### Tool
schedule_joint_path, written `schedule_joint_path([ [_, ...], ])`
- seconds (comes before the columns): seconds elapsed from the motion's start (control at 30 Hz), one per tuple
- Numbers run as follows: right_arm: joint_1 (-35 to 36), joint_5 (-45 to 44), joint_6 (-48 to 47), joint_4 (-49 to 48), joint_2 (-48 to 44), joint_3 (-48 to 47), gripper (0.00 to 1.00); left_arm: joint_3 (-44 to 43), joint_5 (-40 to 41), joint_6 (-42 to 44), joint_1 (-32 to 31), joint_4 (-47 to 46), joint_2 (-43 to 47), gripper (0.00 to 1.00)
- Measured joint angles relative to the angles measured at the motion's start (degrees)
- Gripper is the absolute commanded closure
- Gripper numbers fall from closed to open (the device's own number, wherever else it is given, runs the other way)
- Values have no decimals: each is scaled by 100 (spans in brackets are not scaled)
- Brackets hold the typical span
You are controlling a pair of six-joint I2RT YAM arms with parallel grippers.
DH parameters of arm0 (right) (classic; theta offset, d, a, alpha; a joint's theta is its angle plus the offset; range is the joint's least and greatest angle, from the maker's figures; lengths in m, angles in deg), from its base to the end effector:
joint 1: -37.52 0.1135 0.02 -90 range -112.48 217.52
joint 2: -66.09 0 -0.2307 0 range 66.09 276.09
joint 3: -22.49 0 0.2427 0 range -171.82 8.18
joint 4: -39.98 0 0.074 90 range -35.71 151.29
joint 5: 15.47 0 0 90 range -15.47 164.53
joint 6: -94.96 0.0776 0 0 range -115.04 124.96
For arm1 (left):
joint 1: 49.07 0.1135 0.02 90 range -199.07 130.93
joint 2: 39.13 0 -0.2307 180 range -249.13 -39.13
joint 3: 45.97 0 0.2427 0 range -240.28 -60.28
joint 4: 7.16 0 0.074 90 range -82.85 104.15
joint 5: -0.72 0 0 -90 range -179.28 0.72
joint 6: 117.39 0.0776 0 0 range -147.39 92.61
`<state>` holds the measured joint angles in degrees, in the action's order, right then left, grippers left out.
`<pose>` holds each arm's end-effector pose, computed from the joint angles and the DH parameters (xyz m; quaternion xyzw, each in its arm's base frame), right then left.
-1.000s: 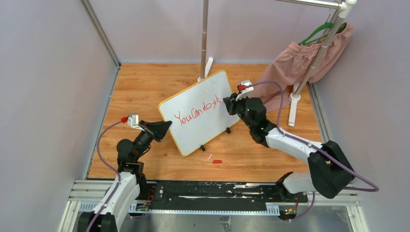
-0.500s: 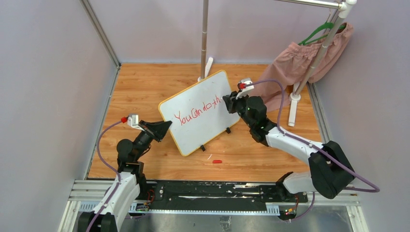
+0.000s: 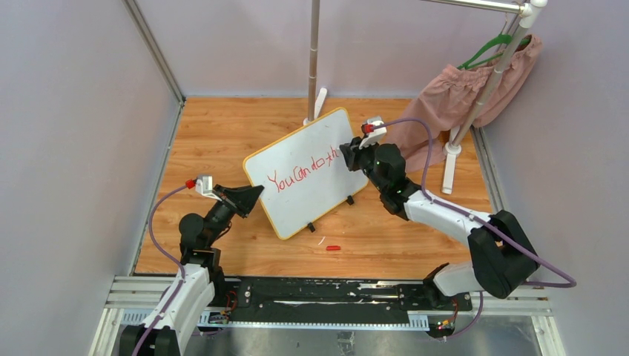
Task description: Write a sentence on the whiteboard
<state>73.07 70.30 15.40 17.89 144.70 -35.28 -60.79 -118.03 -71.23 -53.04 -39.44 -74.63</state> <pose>0.2902 0.2004 0.2566 -0.1262 0.6879 0.2553 0.6676 0.1953 -0.0510 0.1903 -0.0279 0.6412 -0.4476 0.6227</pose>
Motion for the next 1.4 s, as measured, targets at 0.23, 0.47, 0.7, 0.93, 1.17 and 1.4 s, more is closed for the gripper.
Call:
schedule_joint_path([
  [0.23,-26,-9,0,0,4,0,100,0,2,2,0,0,0,100],
  [0.47,-31,-11,0,0,7,0,100,0,2,2,0,2,0,100],
  [0.7,-31,-11,-2,-15,101,0,100,0,2,0,0,2,0,100],
  [0.93,-31,-11,-4,-50,118,2,100,0,0,0,-11,4,0,100],
  [1.17,-33,-9,-2,-140,120,61,100,0,0,0,-22,2,0,100],
  [1.4,-33,-9,0,-232,114,162,100,0,2,0,-26,2,0,100],
])
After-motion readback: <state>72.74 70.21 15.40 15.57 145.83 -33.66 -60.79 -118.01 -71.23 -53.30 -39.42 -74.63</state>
